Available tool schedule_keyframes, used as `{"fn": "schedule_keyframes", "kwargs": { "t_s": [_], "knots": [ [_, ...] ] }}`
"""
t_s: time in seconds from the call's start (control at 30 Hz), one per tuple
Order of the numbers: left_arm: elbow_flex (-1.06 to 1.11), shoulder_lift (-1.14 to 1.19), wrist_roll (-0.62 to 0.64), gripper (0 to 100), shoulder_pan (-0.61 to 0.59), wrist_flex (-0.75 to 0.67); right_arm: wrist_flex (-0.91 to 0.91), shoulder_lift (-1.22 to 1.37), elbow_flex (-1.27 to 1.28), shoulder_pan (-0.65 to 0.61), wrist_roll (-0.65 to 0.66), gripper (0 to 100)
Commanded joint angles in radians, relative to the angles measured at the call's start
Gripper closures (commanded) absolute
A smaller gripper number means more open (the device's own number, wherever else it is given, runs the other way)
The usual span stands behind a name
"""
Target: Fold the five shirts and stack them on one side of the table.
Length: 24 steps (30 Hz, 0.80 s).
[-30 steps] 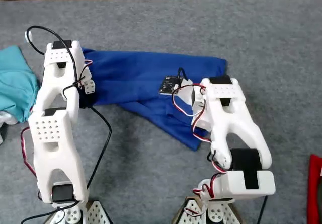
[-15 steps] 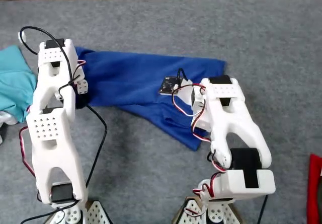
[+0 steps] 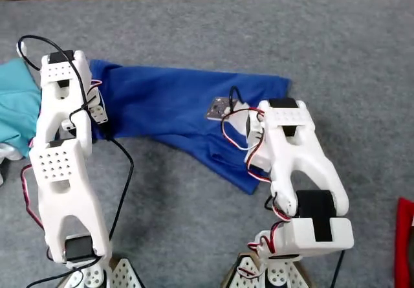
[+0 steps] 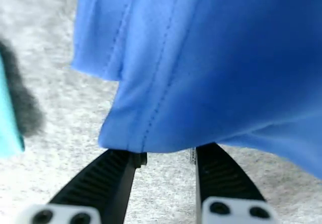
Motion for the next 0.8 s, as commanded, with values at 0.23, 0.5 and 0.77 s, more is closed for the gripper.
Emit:
{"fn": "schedule_keyframes", "kwargs": {
  "t_s": [0.23, 0.5, 0.77],
  "knots": [
    [-0.034, -0.01, -0.003, 83, -0.002, 0.009, 0.149, -0.228, -0.065, 0.054, -0.069, 84.9],
    [-0.034, -0.01, -0.005, 83, -0.002, 0.009, 0.114, -0.315, 0.07, 0.088, 0.003, 73.8],
    [-0.034, -0.01, -0.006, 83, -0.037, 0.009, 0.043, -0.248, 0.127, 0.082, -0.012, 73.8]
  ]
}}
